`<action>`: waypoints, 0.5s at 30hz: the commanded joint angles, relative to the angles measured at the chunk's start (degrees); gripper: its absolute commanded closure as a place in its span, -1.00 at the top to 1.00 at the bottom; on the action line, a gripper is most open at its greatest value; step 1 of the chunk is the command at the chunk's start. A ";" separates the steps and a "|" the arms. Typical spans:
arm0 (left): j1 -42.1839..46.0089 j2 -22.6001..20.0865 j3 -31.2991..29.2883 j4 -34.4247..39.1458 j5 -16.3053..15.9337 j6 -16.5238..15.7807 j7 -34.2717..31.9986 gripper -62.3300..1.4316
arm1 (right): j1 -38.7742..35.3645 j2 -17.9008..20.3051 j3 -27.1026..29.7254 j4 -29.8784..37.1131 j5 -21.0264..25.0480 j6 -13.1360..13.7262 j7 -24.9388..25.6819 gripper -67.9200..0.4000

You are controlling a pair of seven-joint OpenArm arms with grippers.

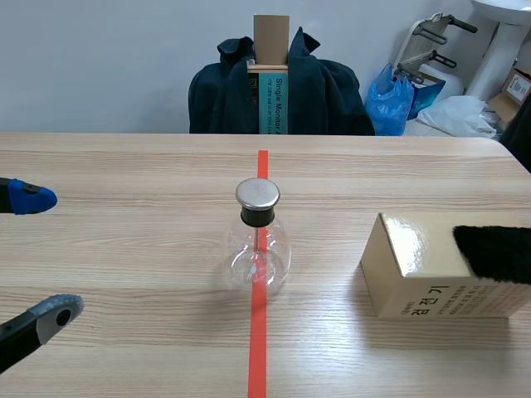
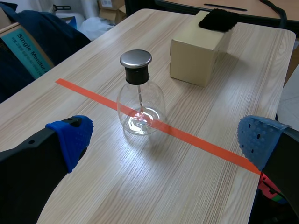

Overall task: Do the electroscope experiment.
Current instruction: 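Rub the plate on the fur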

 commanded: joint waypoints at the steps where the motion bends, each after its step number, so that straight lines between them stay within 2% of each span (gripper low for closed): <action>1: -0.17 0.31 -0.46 0.31 -0.57 -0.09 -0.81 1.00 | 1.68 0.98 1.20 3.54 1.62 -3.26 -0.70 -0.96; 7: -0.17 0.31 -0.46 0.28 -0.55 -0.09 -0.79 1.00 | 4.50 0.96 1.25 13.66 3.63 -2.62 -2.34 -0.96; 12: -0.39 0.70 -0.35 0.22 0.68 -0.09 -0.74 1.00 | 5.18 0.96 1.11 17.81 3.85 2.27 -3.04 -0.96; 13: -0.83 1.14 -0.35 0.13 1.51 -0.09 -0.22 0.85 | 5.18 0.96 1.11 18.29 3.85 3.04 -3.02 -0.96; 15: -2.36 2.27 -0.31 -0.31 2.51 -0.09 2.75 0.30 | 5.51 0.94 1.11 19.10 3.93 5.01 -2.99 -0.96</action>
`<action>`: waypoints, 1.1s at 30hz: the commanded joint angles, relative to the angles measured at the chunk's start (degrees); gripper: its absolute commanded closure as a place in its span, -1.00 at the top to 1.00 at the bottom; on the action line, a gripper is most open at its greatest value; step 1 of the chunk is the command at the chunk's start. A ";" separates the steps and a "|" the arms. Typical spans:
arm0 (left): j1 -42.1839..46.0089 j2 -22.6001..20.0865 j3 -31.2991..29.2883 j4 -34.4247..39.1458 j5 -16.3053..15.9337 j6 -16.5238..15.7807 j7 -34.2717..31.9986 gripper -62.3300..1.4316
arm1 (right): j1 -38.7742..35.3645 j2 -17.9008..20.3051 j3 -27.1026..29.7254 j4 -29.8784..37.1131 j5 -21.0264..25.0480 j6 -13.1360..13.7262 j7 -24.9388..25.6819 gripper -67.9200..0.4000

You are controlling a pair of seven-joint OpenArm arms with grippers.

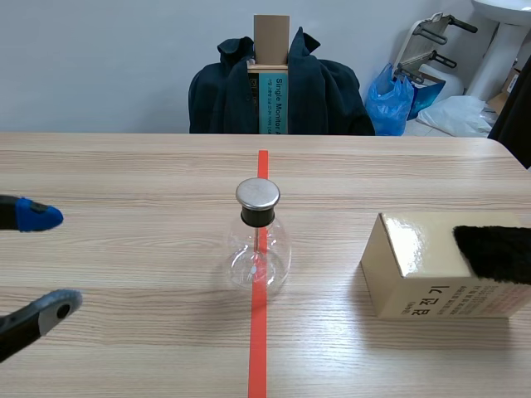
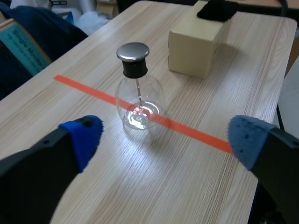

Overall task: Do the electroscope experiment.
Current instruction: 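Rub the plate on the fur, then bring the plate to the electroscope and point at the metal foil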

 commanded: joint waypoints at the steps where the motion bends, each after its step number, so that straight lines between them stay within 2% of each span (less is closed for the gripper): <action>1: -2.19 1.81 -0.24 -0.79 -0.42 -0.09 1.55 -0.02 | 0.70 0.33 0.63 0.76 0.68 0.66 -0.26 -0.96; 3: -4.39 3.26 0.31 -2.38 -0.44 -0.09 4.04 -0.58 | 0.70 0.33 0.63 1.44 0.90 2.38 -0.26 -0.96; 4: -5.79 3.96 0.98 -3.48 -0.42 -0.09 4.59 -0.79 | 0.70 0.33 0.57 1.64 1.01 3.13 -0.24 -0.96; 5: -7.34 4.50 1.81 -4.72 -0.42 -0.09 5.16 -0.90 | 0.70 0.33 0.33 1.77 1.07 3.69 -0.24 -0.96; 7: -11.02 5.49 4.22 -7.76 -0.24 -0.09 5.51 -0.87 | 1.36 0.31 -0.63 1.86 1.05 5.18 -0.31 -0.96; 11: -19.21 7.34 10.08 -15.37 2.71 -0.09 5.35 -0.87 | 2.29 0.15 -3.74 1.86 0.90 6.19 -0.87 -0.96; 18: -32.11 11.93 21.09 -30.75 8.02 -0.09 -1.05 -0.86 | 4.02 -0.13 -10.86 1.84 -0.44 6.25 -1.97 -0.96; 22: -37.51 14.71 26.60 -37.35 11.37 -0.09 -4.24 -0.86 | 4.04 -0.13 -16.06 1.84 -2.01 6.25 -2.91 -0.96; 26: -41.40 17.29 31.12 -42.07 12.83 -0.09 -4.74 -0.86 | 4.15 -0.13 -22.49 1.79 -3.41 7.06 -4.61 -0.96; 29: -43.47 18.78 33.73 -44.68 12.90 2.62 -4.72 -0.86 | 4.15 -0.15 -27.23 0.83 -6.01 9.49 -6.12 -0.96; 33: -45.46 20.24 36.20 -47.47 13.07 6.29 -5.20 -0.86 | 4.13 -0.15 -32.96 -2.60 -10.05 9.49 -7.13 -0.96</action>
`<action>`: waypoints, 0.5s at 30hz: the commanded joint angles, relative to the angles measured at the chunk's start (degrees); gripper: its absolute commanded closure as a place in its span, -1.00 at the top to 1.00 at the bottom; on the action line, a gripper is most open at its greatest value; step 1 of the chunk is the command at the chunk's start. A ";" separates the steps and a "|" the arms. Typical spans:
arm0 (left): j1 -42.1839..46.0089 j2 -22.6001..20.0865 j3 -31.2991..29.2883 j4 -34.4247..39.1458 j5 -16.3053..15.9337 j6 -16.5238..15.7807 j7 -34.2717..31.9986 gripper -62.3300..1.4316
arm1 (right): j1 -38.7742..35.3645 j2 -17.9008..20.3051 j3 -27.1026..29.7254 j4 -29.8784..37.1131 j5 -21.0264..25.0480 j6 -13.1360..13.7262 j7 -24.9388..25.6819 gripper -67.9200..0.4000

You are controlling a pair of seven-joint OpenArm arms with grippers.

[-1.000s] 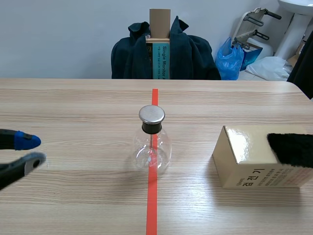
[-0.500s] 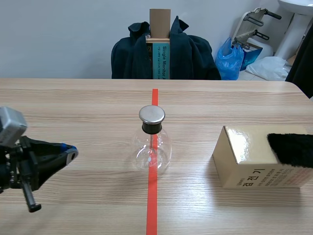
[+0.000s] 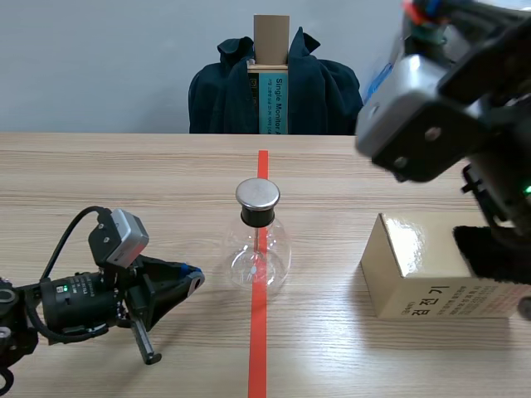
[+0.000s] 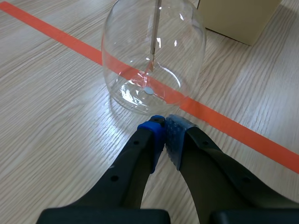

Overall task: Do the electroscope experiment.
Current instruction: 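Bring the plate to the electroscope and point at the metal foil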

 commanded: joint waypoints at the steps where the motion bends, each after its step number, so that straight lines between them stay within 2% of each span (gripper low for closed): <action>1: -0.83 0.22 -0.09 0.42 -0.61 1.09 -1.22 -0.86 | 0.63 0.61 -0.55 -1.90 -1.16 -0.79 0.00 -0.96; 7: -1.86 1.14 0.42 -1.55 -0.63 1.95 -1.66 -0.86 | 0.66 0.61 -5.01 -10.32 -7.93 -0.79 0.09 -0.96; 10: -1.84 1.18 0.42 -1.55 -0.63 3.10 -1.64 -0.86 | 0.83 0.61 -6.32 -14.60 -8.52 -0.79 1.03 -0.96; 15: -1.84 1.16 0.42 -1.55 -0.63 3.23 -1.62 -0.86 | 0.98 0.59 -7.45 -18.73 -8.50 -0.81 1.57 -0.96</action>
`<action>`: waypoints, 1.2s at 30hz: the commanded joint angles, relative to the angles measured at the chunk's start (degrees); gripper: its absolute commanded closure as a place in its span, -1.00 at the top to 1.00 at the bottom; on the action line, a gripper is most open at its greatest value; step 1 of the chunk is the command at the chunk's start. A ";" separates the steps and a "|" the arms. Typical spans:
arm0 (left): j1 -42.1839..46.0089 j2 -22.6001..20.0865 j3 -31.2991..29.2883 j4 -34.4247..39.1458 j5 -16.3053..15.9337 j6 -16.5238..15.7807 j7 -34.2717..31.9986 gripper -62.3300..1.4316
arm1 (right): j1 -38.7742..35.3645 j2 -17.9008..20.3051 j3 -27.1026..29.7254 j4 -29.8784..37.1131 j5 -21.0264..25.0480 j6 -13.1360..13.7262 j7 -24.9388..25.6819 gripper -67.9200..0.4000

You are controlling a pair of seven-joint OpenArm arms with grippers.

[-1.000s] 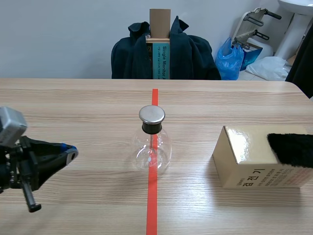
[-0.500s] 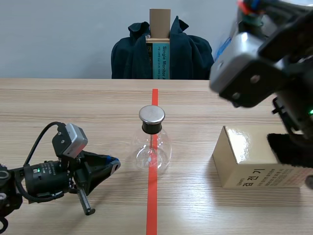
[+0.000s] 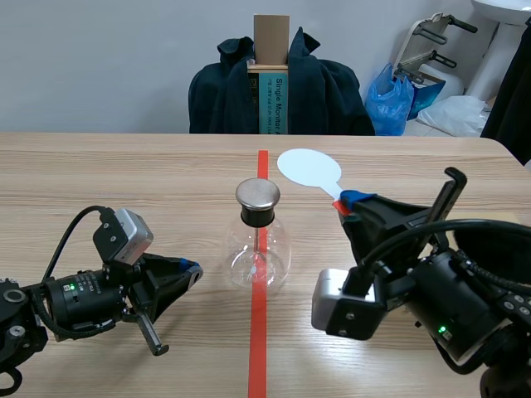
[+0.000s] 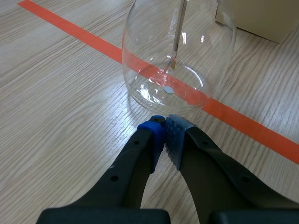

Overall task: Do the electroscope experiment.
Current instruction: 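Bring the plate to the electroscope and point at the metal foil, then move the plate toward and away from the electroscope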

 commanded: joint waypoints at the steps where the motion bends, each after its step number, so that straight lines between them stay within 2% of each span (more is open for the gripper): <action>1: -0.33 0.28 -0.42 1.16 -0.59 -0.11 -1.11 -0.86 | 0.98 0.42 0.44 1.53 0.17 -0.83 -0.02 -0.96; 14: -0.33 0.28 -0.42 1.16 -0.59 0.07 -0.87 -0.86 | 0.98 -1.99 0.44 0.55 -1.99 -0.57 0.55 -0.96; 22: -0.31 0.28 -0.42 1.16 -0.57 0.07 -0.66 -0.86 | 0.98 -4.20 -0.11 0.55 -5.55 3.63 4.42 -0.96; 36: -0.31 0.28 -0.42 1.16 -0.57 0.09 -0.50 -0.86 | 0.98 -4.17 -1.81 0.55 -7.30 3.65 7.96 -0.96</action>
